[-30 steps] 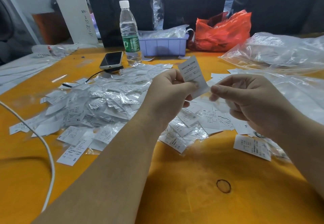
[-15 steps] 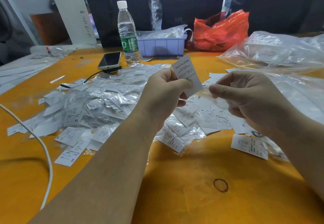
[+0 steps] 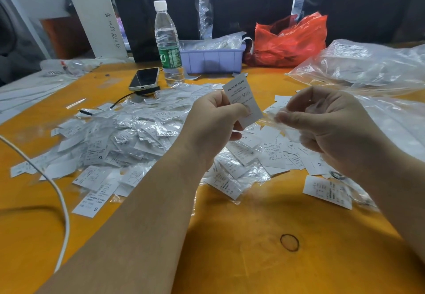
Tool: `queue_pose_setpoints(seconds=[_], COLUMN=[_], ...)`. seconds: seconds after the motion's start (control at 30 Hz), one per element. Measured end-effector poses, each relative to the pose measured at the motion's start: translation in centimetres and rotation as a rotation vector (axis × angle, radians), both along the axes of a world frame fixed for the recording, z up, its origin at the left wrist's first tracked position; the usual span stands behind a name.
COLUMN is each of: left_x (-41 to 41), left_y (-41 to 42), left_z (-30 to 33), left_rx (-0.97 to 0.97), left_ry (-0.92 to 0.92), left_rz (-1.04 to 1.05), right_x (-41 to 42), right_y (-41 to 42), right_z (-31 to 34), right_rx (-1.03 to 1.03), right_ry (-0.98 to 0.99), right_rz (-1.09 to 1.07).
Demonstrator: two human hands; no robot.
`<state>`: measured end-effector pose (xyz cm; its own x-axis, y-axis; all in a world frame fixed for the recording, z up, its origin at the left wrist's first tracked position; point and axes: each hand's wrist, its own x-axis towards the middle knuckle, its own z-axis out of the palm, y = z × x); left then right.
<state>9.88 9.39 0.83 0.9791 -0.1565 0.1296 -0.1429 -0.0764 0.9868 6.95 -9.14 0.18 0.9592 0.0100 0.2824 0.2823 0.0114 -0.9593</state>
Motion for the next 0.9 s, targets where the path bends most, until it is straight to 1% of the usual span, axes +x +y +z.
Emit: queue_pose_setpoints(seconds=[0.13, 0.33, 0.57, 0.9], left_x=[-0.03, 0.08, 0.1, -0.16], left_y=[-0.08, 0.0, 0.05, -0.39], left_z=[-0.07, 0.01, 0.04, -0.2], left_rx=[0.005, -0.055, -0.101, -0.031], left_ry=[0.006, 0.03, 0.036, 0.009], left_rz=[-0.011, -0.028, -0.041, -0.03], right_x=[0.01, 0.01, 0.11, 0.05], right_y=[0.07, 0.16, 0.04, 0.16], right_z=[-0.01, -0.09, -0.14, -0.1], right_rx=[0.01, -0.017, -0.011, -0.026], right_ry=[0.001, -0.006, -0.016, -0.018], right_rz=[-0.015, -0.039, -0.007, 0.027])
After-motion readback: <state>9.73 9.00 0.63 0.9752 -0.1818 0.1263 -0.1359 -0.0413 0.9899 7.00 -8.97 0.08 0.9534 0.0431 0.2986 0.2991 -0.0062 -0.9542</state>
